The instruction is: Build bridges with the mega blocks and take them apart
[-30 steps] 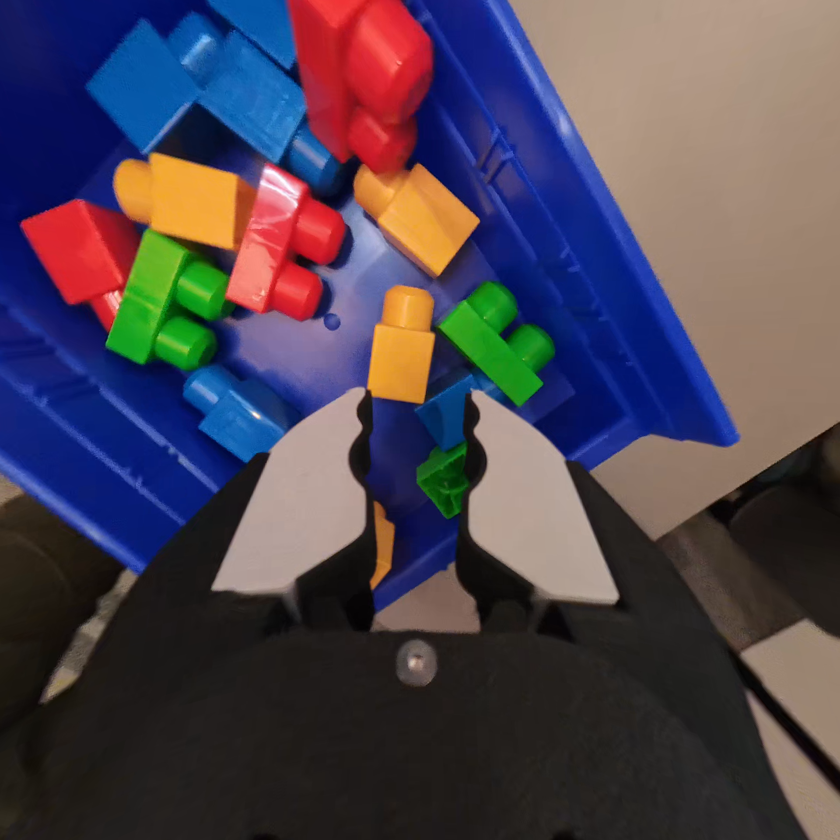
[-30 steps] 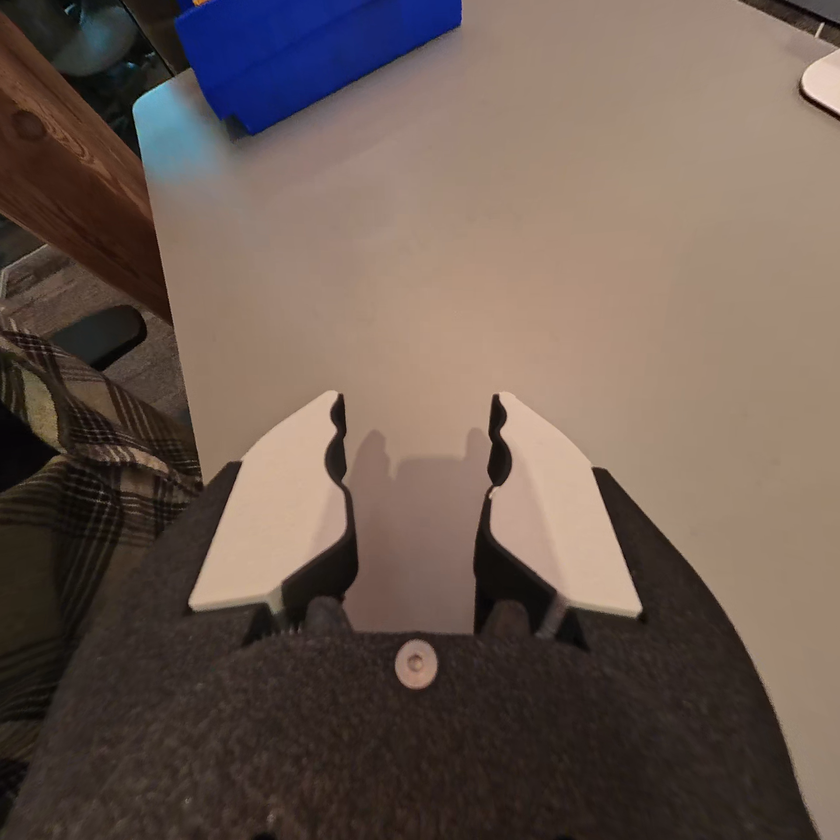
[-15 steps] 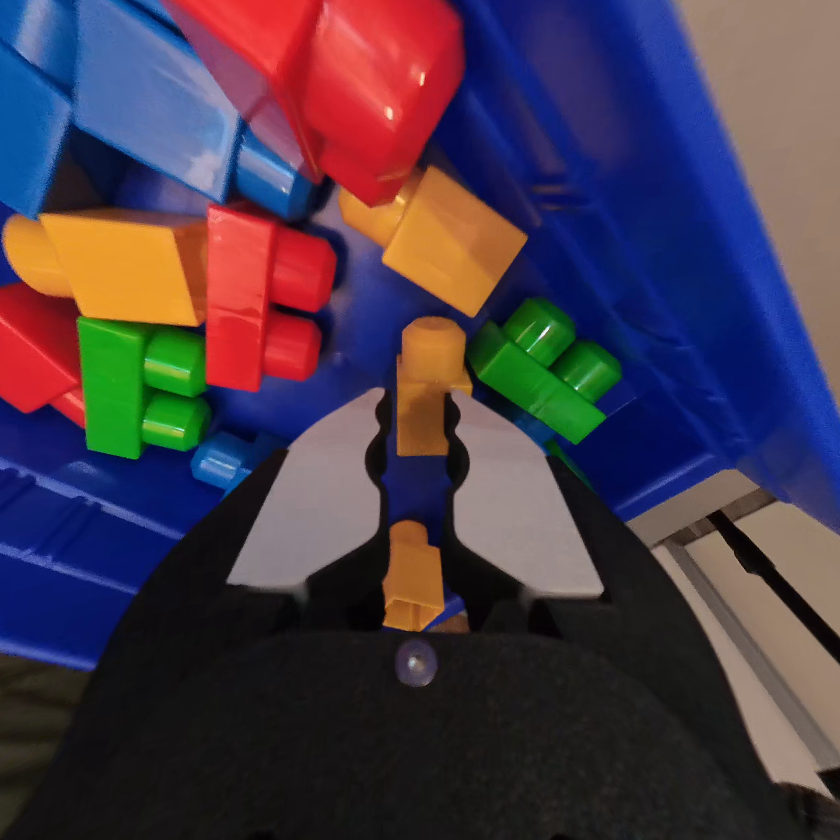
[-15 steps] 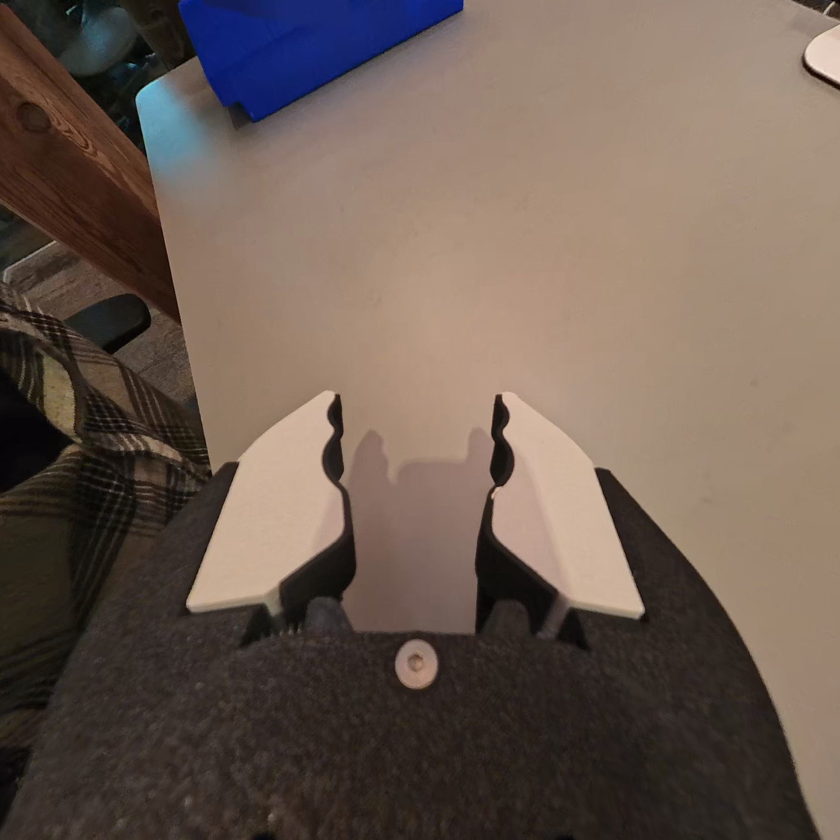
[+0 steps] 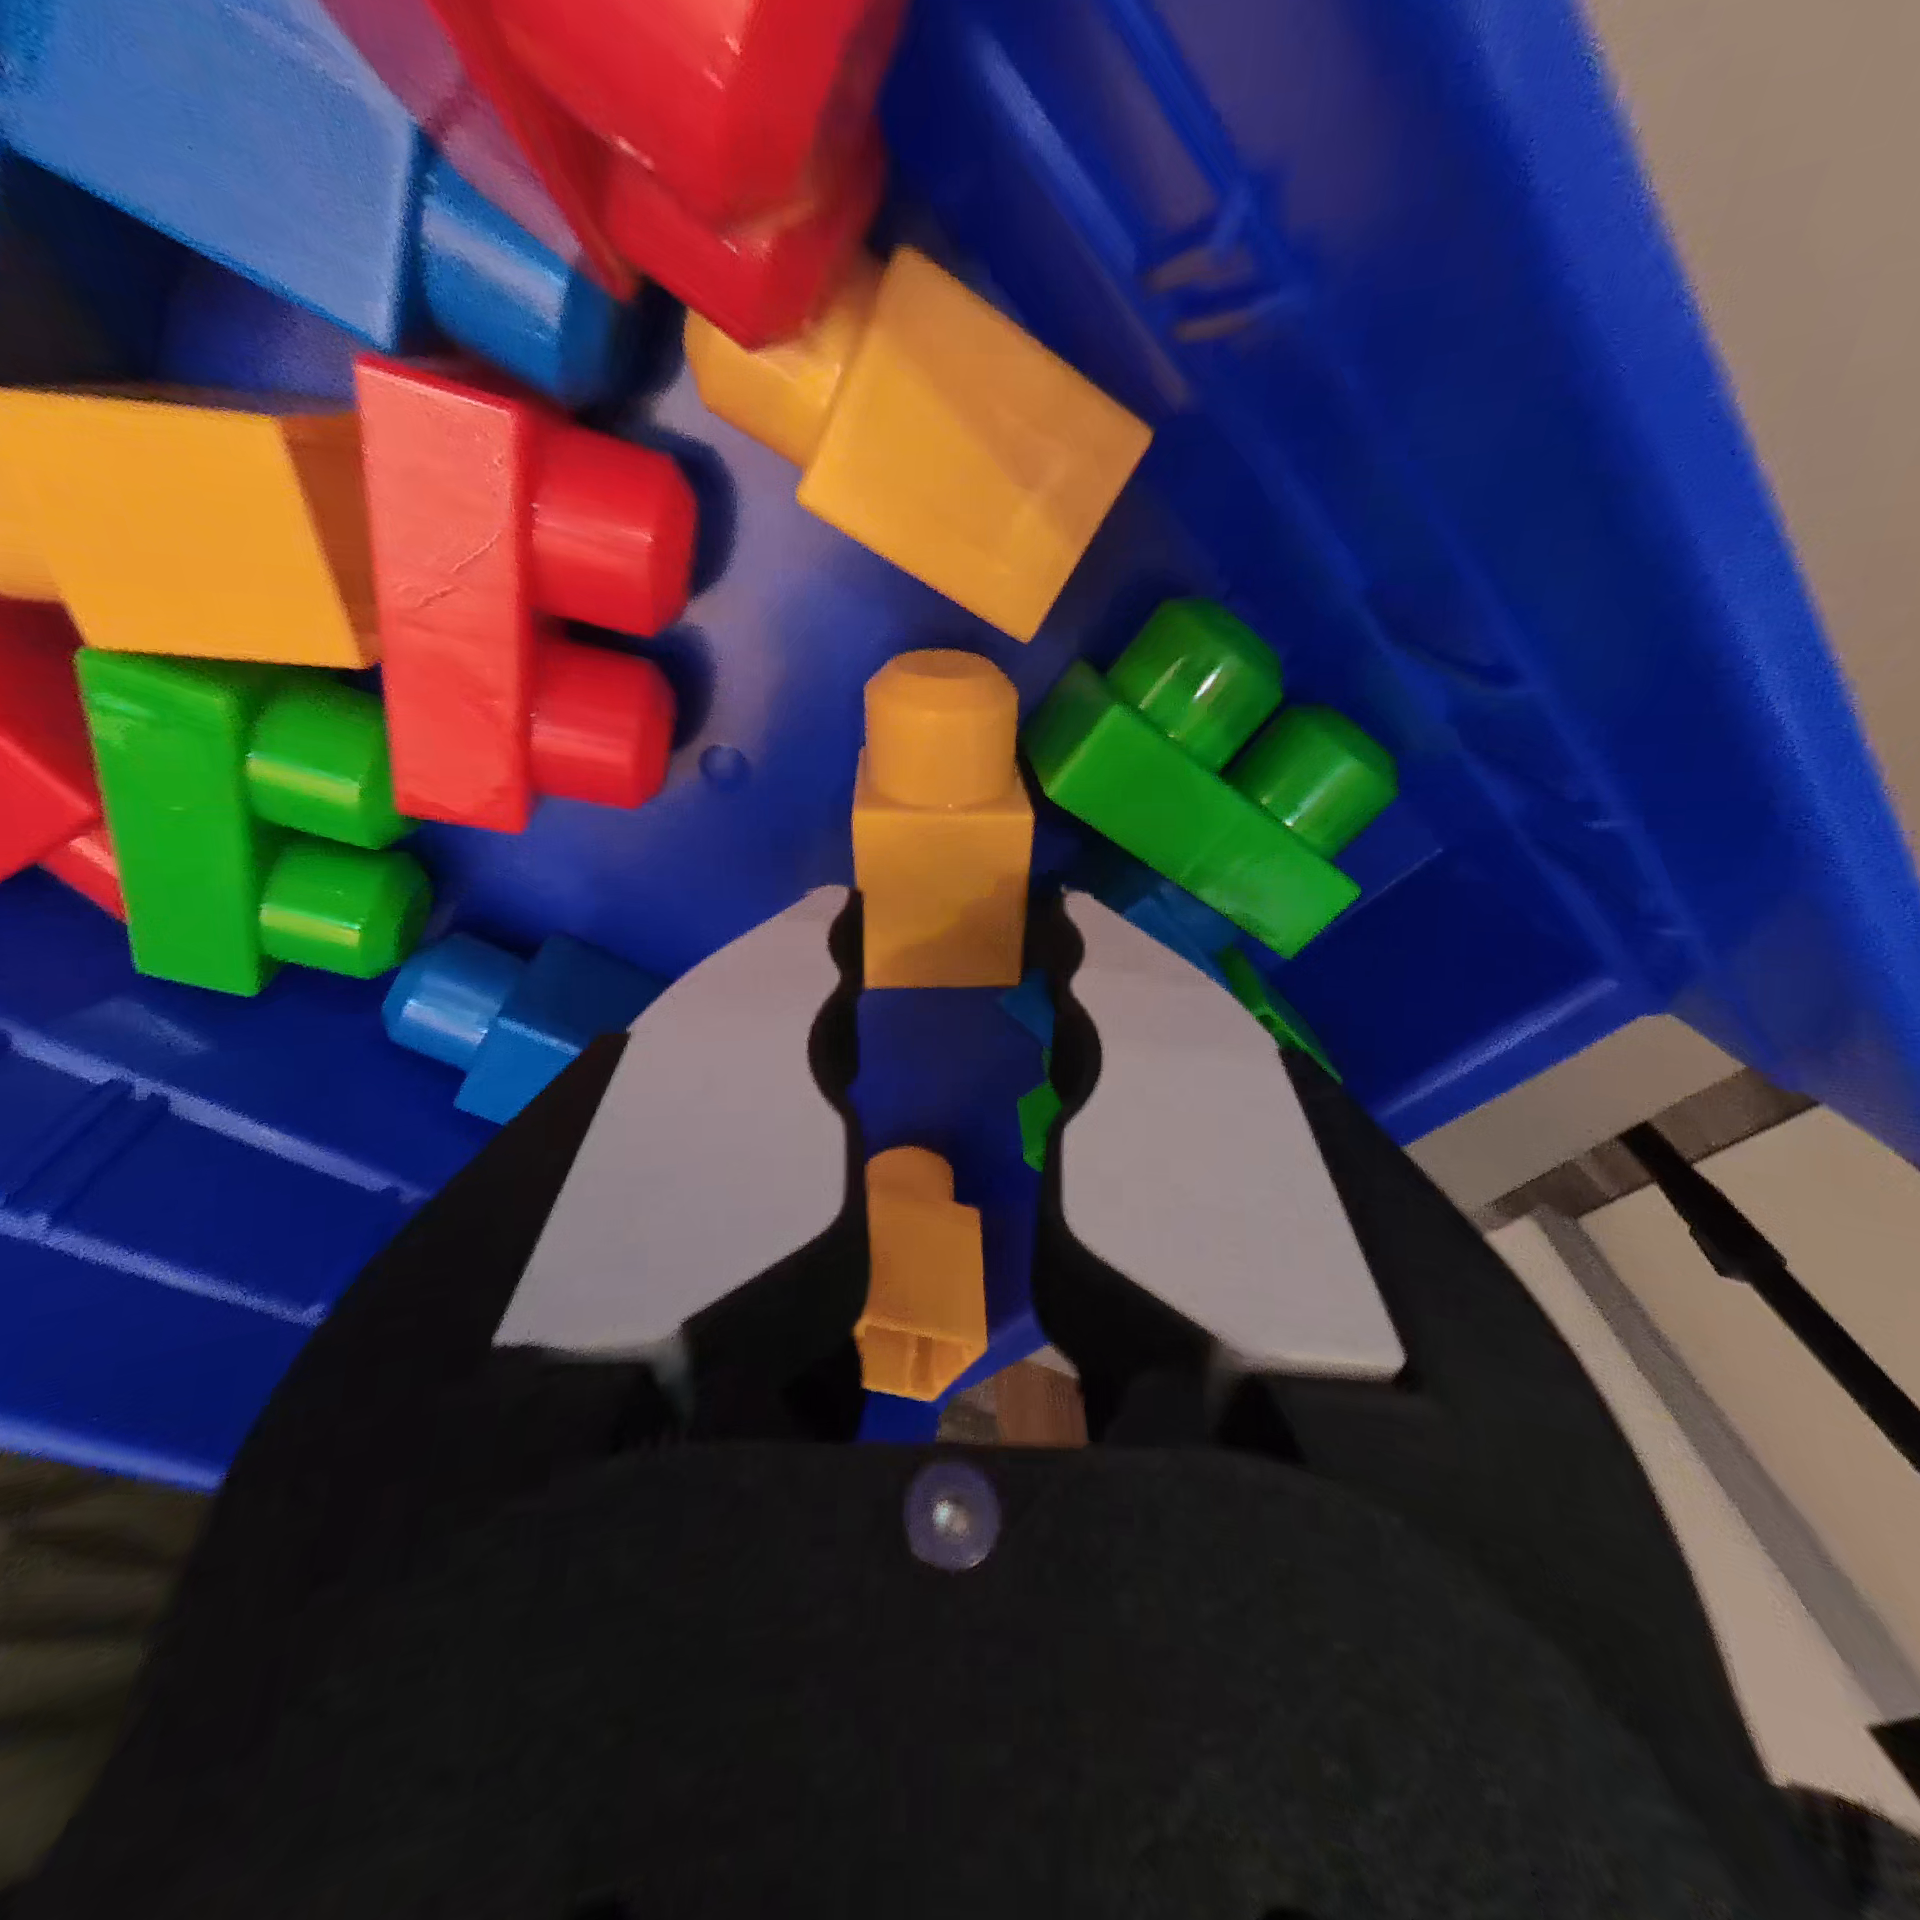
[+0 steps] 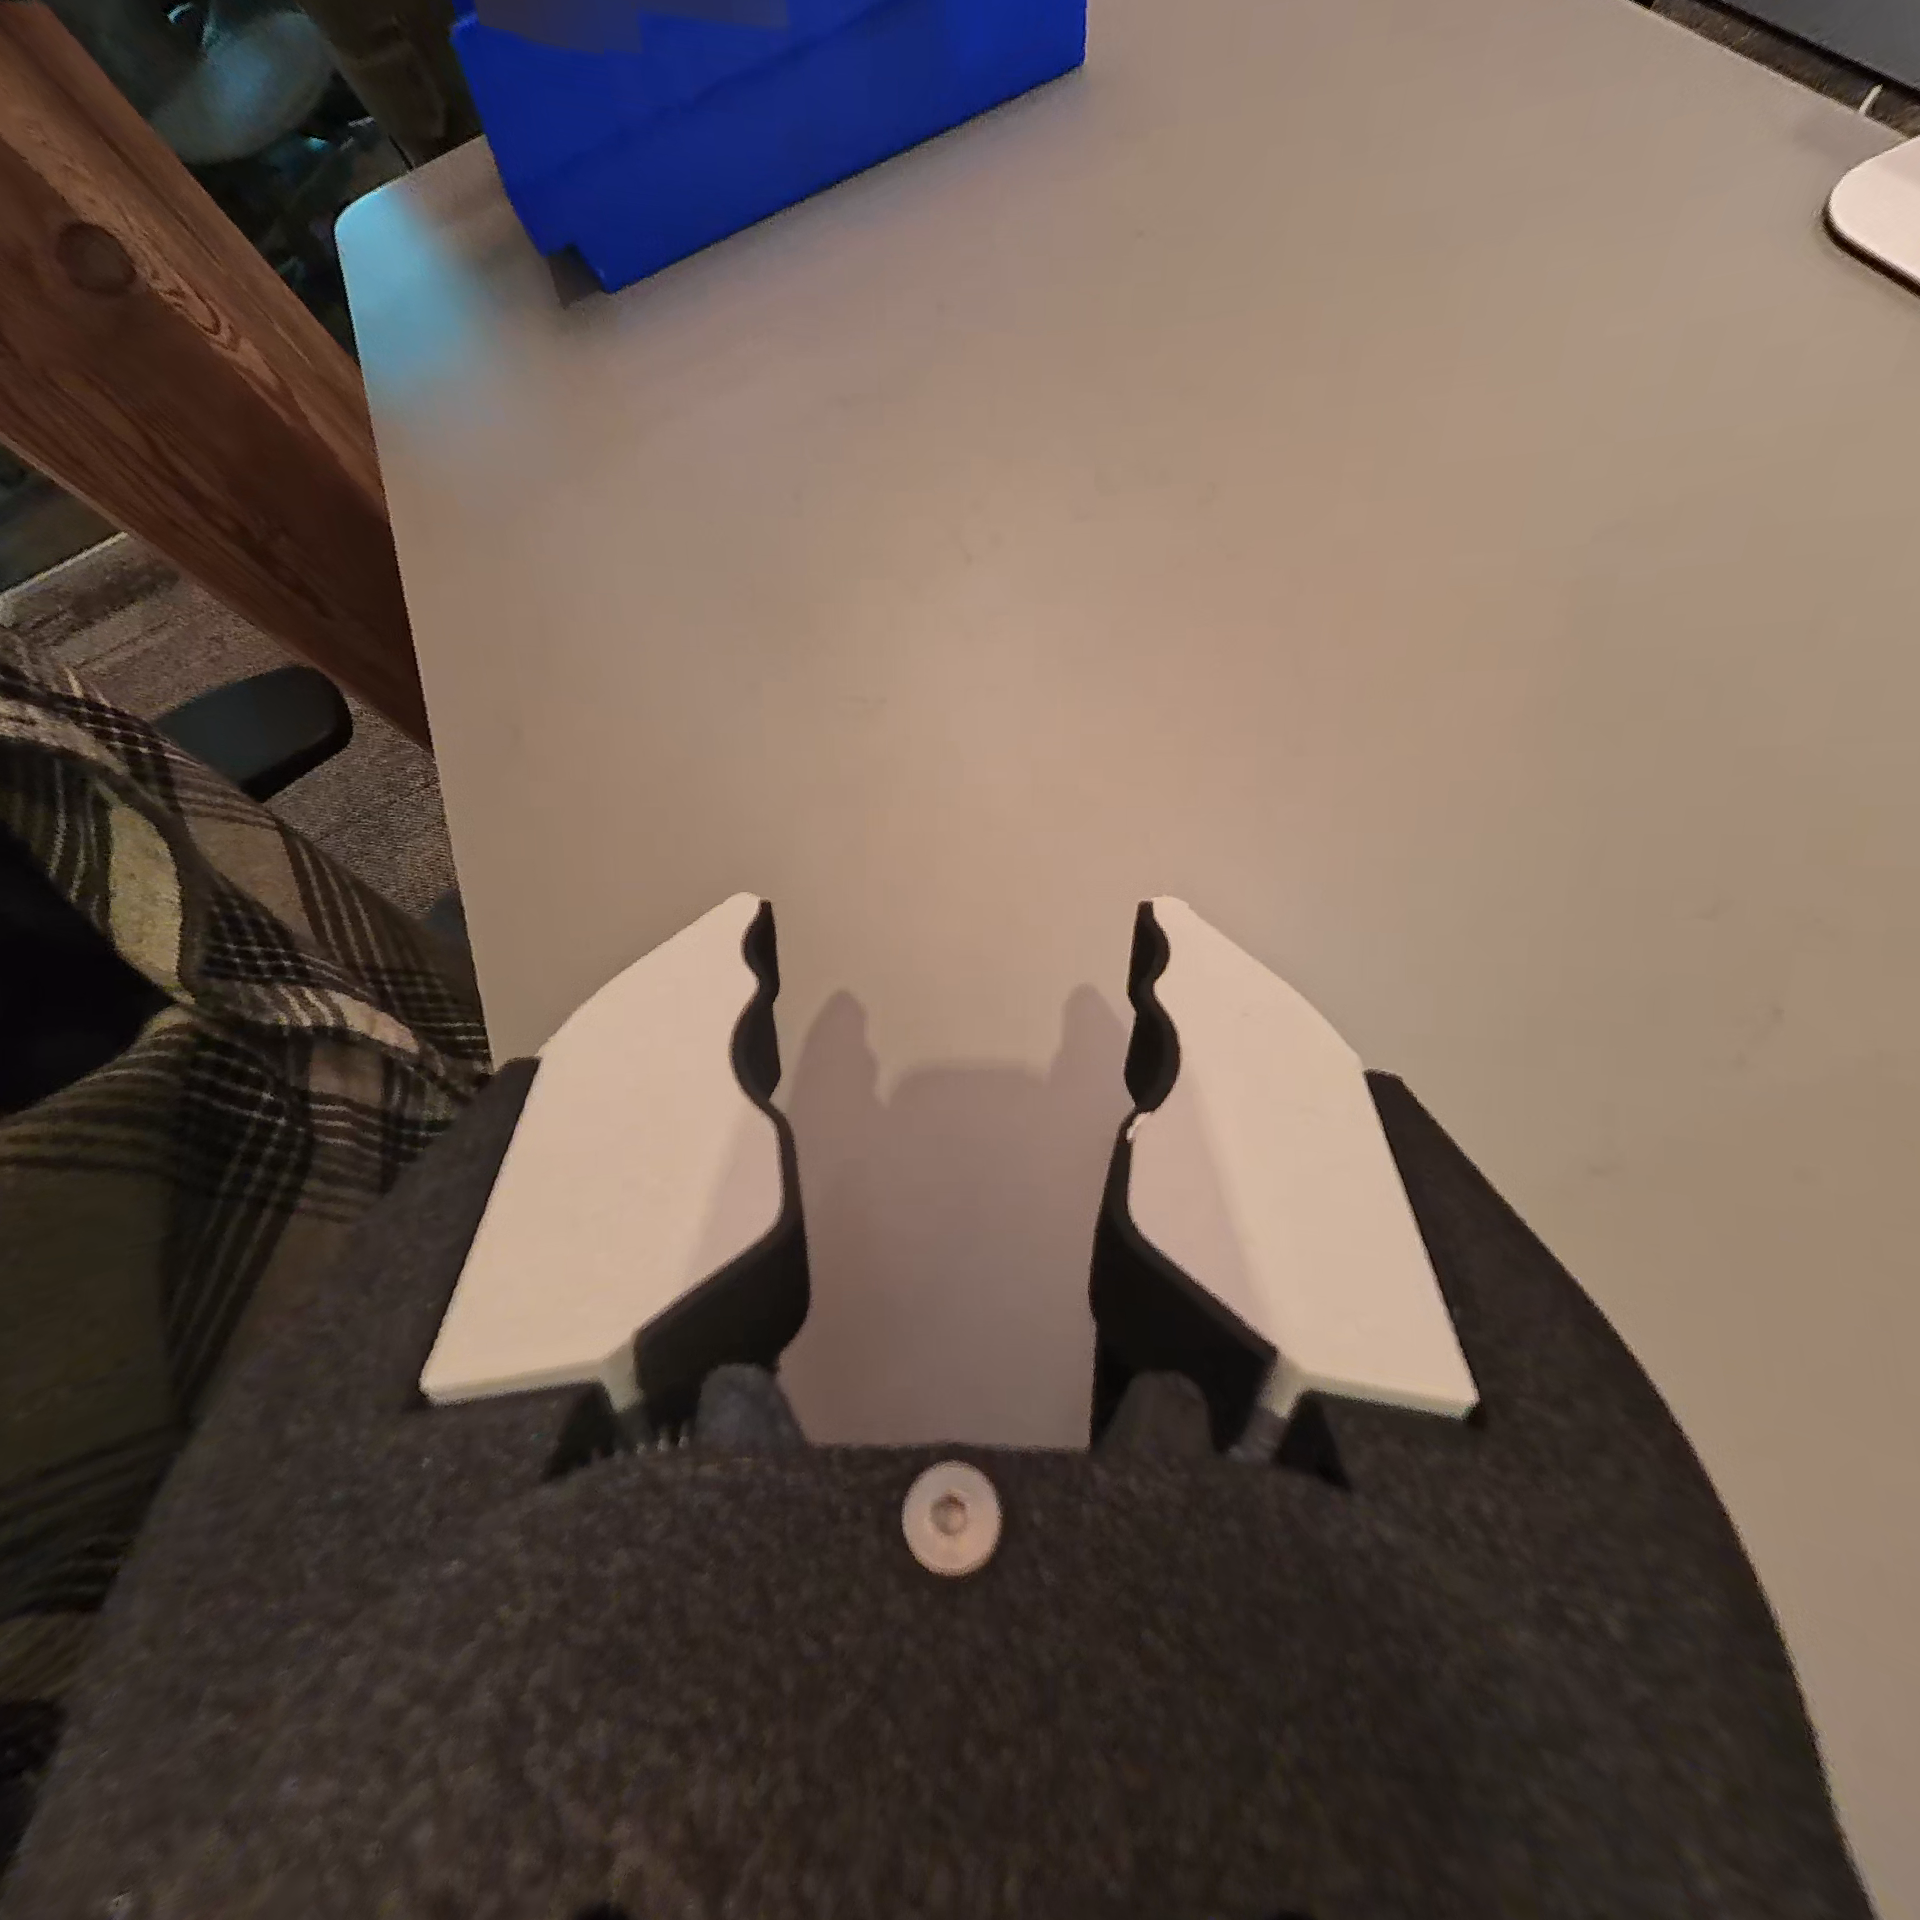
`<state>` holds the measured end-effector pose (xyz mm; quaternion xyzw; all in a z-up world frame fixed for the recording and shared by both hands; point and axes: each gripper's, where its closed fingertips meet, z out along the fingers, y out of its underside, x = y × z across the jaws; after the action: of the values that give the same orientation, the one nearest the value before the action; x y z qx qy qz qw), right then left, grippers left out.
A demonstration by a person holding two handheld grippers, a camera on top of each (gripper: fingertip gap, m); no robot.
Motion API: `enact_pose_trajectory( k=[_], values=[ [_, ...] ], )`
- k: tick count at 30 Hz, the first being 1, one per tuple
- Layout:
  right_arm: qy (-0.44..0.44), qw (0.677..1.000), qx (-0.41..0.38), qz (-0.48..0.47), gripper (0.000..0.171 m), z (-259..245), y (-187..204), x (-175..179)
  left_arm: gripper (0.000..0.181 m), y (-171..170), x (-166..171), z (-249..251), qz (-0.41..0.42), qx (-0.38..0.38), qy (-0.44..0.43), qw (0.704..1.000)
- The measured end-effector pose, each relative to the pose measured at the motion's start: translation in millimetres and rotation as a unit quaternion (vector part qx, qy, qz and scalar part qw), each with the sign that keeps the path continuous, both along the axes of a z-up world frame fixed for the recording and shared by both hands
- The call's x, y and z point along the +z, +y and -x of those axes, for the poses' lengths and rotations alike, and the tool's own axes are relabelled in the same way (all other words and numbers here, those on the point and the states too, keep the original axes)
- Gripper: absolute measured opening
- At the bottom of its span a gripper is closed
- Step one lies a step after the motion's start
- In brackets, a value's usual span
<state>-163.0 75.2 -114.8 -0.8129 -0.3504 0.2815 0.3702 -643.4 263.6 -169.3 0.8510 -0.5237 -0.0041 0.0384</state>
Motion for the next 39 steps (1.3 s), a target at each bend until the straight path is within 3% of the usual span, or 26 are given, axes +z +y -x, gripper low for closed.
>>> enact_pose_trajectory(
  k=[2, 7, 15, 19, 24, 31, 35, 39],
  values=[
    [-0.003, 1.0, -0.002, -0.001, 0.065, -1.1, -1.5, 0.1, 0.044, 2.9, -6.0, 2.4, -0.008, -0.004, 0.01, 1.0],
    [-0.009, 1.0, -0.005, -0.005, 0.065, -3.6, -4.4, 3.4, 0.048, 7.8, -15.9, 6.8, -0.006, 0.001, 0.015, 1.0],
    [-0.005, 1.0, -0.006, -0.014, 0.065, -3.0, -6.7, 7.0, 0.037, 22.7, -22.0, 6.9, -0.033, 0.01, -0.013, 0.999],
    [0.0, 1.0, -0.012, -0.02, 0.063, -8.0, -8.9, 5.6, 0.037, 37.9, 4.9, 2.0, -0.109, 0.04, -0.112, 0.987],
    [0.025, 0.999, -0.011, -0.025, 0.062, -7.4, -7.2, 7.7, 0.037, 43.9, 59.8, -19.3, -0.204, 0.068, -0.242, 0.946],
    [0.02, 0.999, 0.008, -0.024, 0.066, 4.6, -7.3, 3.6, 0.036, 31.7, 114.1, -87.2, -0.254, 0.054, -0.349, 0.901],
    [0.018, 0.999, 0.011, -0.023, 0.066, 7.1, -11.9, 3.1, 0.036, 20.1, 144.1, -155.2, -0.271, 0.028, -0.414, 0.869],
    [0.022, 0.999, 0.005, -0.025, 0.064, 3.9, -14.9, 3.6, 0.036, -4.1, 151.5, -235.9, -0.245, -0.025, -0.477, 0.844]
  ],
)
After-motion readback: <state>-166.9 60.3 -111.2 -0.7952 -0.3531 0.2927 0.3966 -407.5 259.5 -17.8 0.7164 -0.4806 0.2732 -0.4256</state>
